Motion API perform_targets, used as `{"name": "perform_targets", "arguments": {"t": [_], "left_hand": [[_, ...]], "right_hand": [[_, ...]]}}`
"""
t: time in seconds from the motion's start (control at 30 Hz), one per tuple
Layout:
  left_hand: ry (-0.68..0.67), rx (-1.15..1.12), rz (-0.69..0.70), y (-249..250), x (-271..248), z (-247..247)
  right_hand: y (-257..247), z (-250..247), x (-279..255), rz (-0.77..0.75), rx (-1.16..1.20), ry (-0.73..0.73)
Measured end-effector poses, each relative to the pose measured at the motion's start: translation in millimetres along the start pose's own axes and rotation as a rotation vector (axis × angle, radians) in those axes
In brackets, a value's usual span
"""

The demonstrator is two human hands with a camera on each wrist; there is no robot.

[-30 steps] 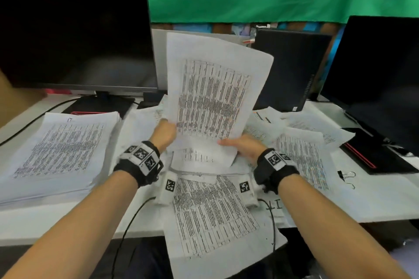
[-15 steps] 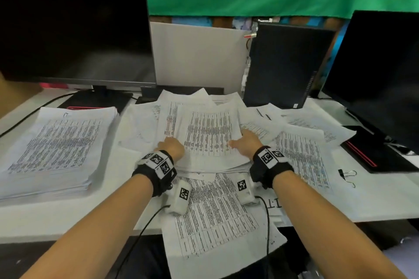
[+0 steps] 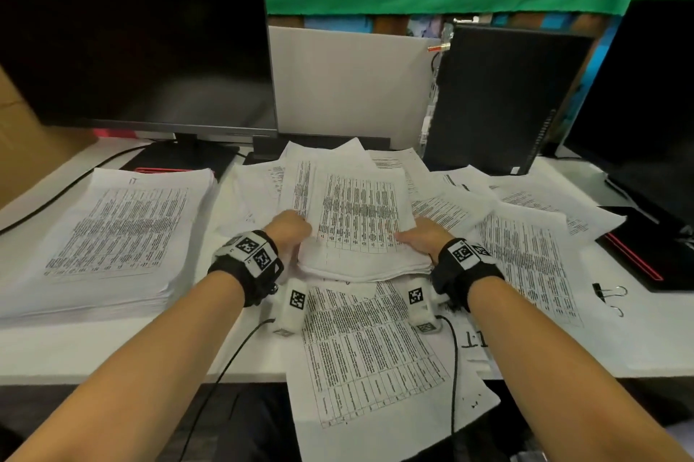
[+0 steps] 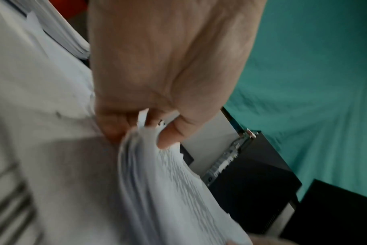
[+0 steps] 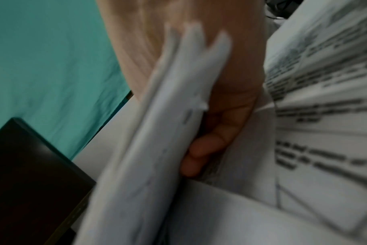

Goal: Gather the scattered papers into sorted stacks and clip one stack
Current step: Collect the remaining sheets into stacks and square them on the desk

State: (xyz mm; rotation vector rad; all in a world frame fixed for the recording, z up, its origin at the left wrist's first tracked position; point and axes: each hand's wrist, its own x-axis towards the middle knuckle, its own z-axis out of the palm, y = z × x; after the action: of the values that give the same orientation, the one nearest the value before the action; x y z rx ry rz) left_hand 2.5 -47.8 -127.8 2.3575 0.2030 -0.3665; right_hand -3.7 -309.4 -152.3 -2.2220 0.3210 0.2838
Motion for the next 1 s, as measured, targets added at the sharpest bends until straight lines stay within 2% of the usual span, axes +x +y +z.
{"name": "perform_targets", "arguments": {"t": [0.07,0.1,0.13,0.27,0.4,0.47,0.53,0.6,0.7,0.8,1.0], "left_hand": [[0.266,0.001,-0.127,-10.0,5.8,-26.4],[0.367,0.0,-0.183,-17.0,7.5,-39.4],[0.413,-0.003,-0.214,-23.5,9.2,-50.0],[0.272,-0.057,-0.247,-38.3,24.6,-64.5],[0.194,-0.284,-0.236,-38.8,31.7,-62.7],[0.169,-0.327,-0.204,-38.8,32.6,-56.5],[0.184,-0.312,-0.124,-35.8,36.3,-50.0],[0.239,-0.293,0.024,-25.4,31.5,-45.9],[0.382,-0.214,0.273,-3.4,11.1,-47.3],[0.58,-0.092,0.504,16.7,-16.1,-60.7],[0.921,-0.204,0.678,52.4,-70.0,-119.0]], "right_hand": [[2.7,-0.4,1.5,0.02,0.026,0.01],[4.8,-0.1,5.1,0.028,0.04,0.015],[7.8,0.2,9.9,0.037,0.053,0.017],[8.0,0.1,10.2,0.047,0.089,0.039],[5.1,-0.1,1.2,0.032,0.155,0.028],[6.9,-0.2,-1.2,0.011,0.189,0.028],[8.7,-0.3,-3.7,-0.012,0.203,0.016],[9.8,-0.6,-6.2,-0.04,0.216,0.008],[11.4,-1.0,-9.0,-0.084,0.226,0.022],[12.1,0.1,-11.6,-0.099,0.226,0.044],[7.2,0.1,-24.1,-0.069,0.305,0.067]]}}
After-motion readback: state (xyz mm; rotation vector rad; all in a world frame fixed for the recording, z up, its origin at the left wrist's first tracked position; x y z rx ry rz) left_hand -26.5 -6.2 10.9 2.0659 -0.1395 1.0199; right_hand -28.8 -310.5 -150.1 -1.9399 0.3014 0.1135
